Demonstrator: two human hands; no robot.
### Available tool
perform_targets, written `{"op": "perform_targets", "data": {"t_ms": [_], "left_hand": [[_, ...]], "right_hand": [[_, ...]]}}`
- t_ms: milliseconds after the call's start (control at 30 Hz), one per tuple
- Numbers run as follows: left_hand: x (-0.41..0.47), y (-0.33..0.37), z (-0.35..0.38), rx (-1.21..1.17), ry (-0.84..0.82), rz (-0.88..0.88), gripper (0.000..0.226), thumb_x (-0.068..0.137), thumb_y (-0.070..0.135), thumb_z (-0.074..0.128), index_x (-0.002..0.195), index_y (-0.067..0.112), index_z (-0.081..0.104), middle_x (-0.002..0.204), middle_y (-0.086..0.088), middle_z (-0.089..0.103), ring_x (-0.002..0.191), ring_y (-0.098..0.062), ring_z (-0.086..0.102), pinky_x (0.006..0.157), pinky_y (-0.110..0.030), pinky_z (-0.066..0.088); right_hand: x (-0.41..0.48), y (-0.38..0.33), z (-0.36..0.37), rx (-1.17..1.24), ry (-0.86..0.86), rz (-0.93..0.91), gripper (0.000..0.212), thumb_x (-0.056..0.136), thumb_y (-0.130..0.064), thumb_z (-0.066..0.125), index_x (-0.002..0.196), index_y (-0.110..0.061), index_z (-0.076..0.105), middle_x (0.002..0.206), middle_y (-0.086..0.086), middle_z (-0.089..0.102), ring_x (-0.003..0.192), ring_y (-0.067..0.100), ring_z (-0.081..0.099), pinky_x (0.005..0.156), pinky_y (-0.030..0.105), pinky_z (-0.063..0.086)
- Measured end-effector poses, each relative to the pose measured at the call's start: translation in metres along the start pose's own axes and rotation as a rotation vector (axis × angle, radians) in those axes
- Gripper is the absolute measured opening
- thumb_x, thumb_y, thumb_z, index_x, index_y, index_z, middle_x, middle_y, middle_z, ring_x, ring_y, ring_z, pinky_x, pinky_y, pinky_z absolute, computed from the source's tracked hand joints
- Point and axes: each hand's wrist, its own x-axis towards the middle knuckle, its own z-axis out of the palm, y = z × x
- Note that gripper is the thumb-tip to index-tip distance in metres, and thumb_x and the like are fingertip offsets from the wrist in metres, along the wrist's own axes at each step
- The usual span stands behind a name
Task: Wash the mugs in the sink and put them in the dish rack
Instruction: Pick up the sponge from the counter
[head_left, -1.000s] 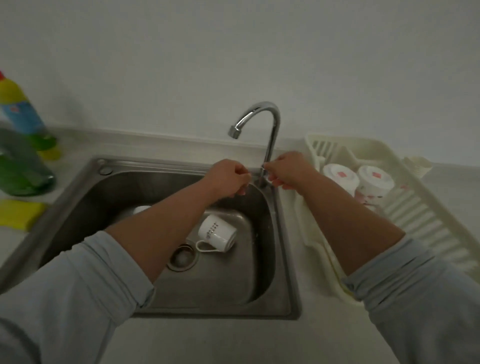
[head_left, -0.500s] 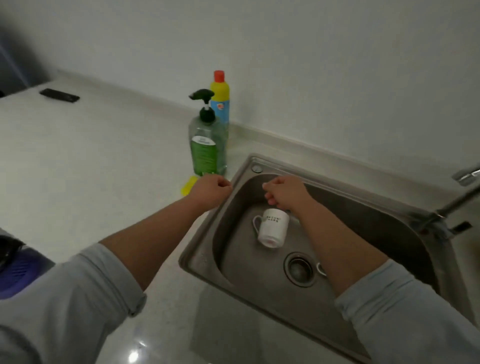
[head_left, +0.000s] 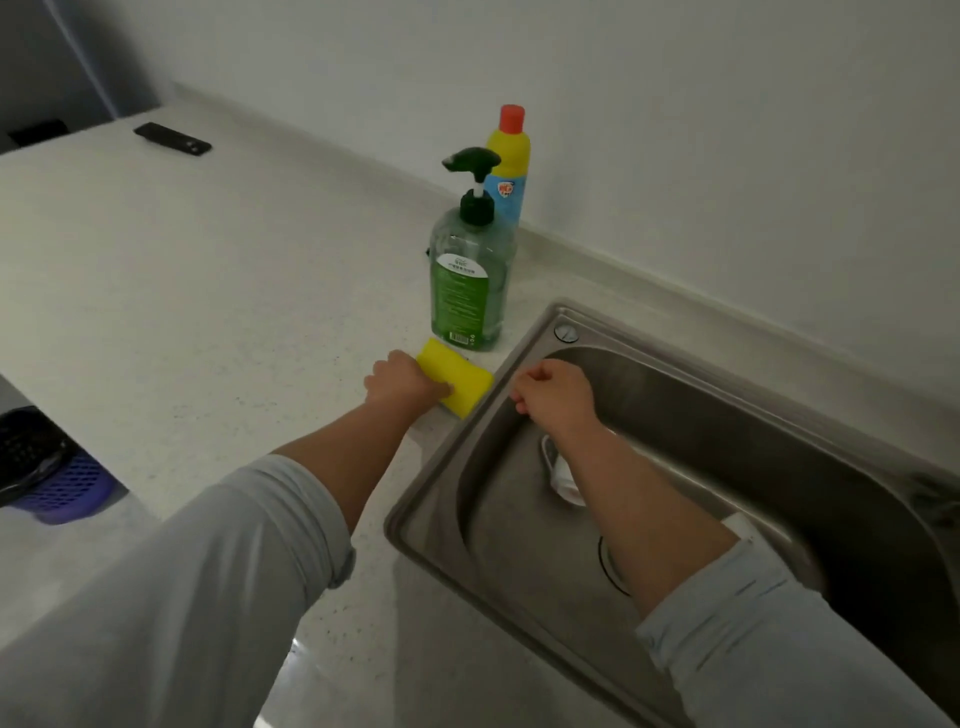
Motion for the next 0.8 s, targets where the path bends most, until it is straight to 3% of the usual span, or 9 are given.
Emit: {"op": "perform_targets", "data": {"t_ms": [167, 233, 300, 400, 500, 533, 667, 800], "left_hand": [[-0.008, 0.005, 0.006, -0.31, 0.039, -0.045, 0.055, 0.082, 0.025, 0.068, 0.126, 0.005, 0.042, 0.13, -0.017, 0.041, 0.114, -0.034, 0.048, 0.089, -0.04, 0.045], [-0.014, 0.004, 0.002, -0.476, 0.108, 0.016, 0.032, 0.088, 0.018, 0.058, 0.114, 0.008, 0.042, 0.119, -0.016, 0.048, 0.1, -0.031, 0.05, 0.077, -0.037, 0.042], [-0.021, 0.004, -0.009, -0.622, 0.157, 0.078, 0.021, 0.092, 0.016, 0.05, 0.107, 0.011, 0.037, 0.103, -0.013, 0.048, 0.09, -0.027, 0.047, 0.073, -0.037, 0.042], [-0.026, 0.007, -0.033, -0.755, 0.176, 0.127, 0.03, 0.095, 0.019, 0.043, 0.122, 0.011, 0.034, 0.107, -0.009, 0.044, 0.097, -0.03, 0.049, 0.088, -0.05, 0.048], [-0.025, 0.017, -0.063, -0.808, 0.158, 0.145, 0.036, 0.097, 0.02, 0.039, 0.13, 0.01, 0.027, 0.119, -0.013, 0.043, 0.106, -0.033, 0.048, 0.091, -0.056, 0.047], [-0.022, 0.022, -0.074, -0.815, 0.137, 0.134, 0.039, 0.098, 0.02, 0.037, 0.133, 0.01, 0.023, 0.124, -0.014, 0.041, 0.11, -0.035, 0.047, 0.092, -0.057, 0.046], [-0.006, 0.05, -0.123, -0.829, 0.068, 0.087, 0.045, 0.1, 0.022, 0.035, 0.138, 0.007, 0.017, 0.123, -0.014, 0.04, 0.115, -0.033, 0.048, 0.093, -0.051, 0.047], [-0.004, 0.076, -0.154, -0.855, -0.07, 0.127, 0.048, 0.097, 0.019, 0.043, 0.138, 0.007, 0.021, 0.123, -0.017, 0.042, 0.085, -0.026, 0.056, 0.059, -0.036, 0.055]], "right_hand": [[0.001, -0.001, -0.005, 0.046, -0.007, -0.024, 0.026, 0.083, -0.011, 0.058, 0.062, -0.025, 0.055, 0.065, -0.001, 0.064, 0.081, 0.029, 0.066, 0.087, 0.046, 0.052], [0.002, -0.005, -0.007, 0.062, -0.02, -0.044, 0.026, 0.085, -0.011, 0.057, 0.063, -0.025, 0.055, 0.065, 0.0, 0.063, 0.078, 0.025, 0.065, 0.087, 0.045, 0.052], [0.002, -0.014, -0.006, 0.073, -0.035, -0.079, 0.024, 0.086, -0.013, 0.057, 0.065, -0.025, 0.057, 0.068, 0.002, 0.064, 0.076, 0.023, 0.064, 0.088, 0.045, 0.052], [0.003, -0.035, -0.007, 0.074, -0.021, -0.166, 0.021, 0.088, -0.013, 0.057, 0.069, -0.023, 0.057, 0.075, 0.003, 0.065, 0.077, 0.022, 0.064, 0.086, 0.04, 0.054], [0.0, -0.061, -0.011, 0.009, 0.058, -0.318, 0.005, 0.09, -0.014, 0.056, 0.087, -0.016, 0.059, 0.09, 0.002, 0.063, 0.077, 0.011, 0.059, 0.071, 0.013, 0.048], [0.0, -0.071, -0.012, -0.036, 0.097, -0.377, 0.007, 0.091, -0.014, 0.056, 0.096, -0.014, 0.059, 0.098, 0.002, 0.062, 0.081, 0.01, 0.057, 0.071, 0.011, 0.044], [0.013, -0.107, -0.015, -0.243, 0.248, -0.65, 0.038, 0.092, -0.013, 0.053, 0.129, -0.014, 0.049, 0.133, 0.007, 0.049, 0.121, 0.022, 0.046, 0.101, 0.03, 0.036], [0.032, -0.143, -0.017, -0.373, 0.237, -0.712, 0.041, 0.099, -0.013, 0.042, 0.139, -0.016, 0.042, 0.152, 0.006, 0.029, 0.141, 0.023, 0.025, 0.113, 0.03, 0.02]]}}
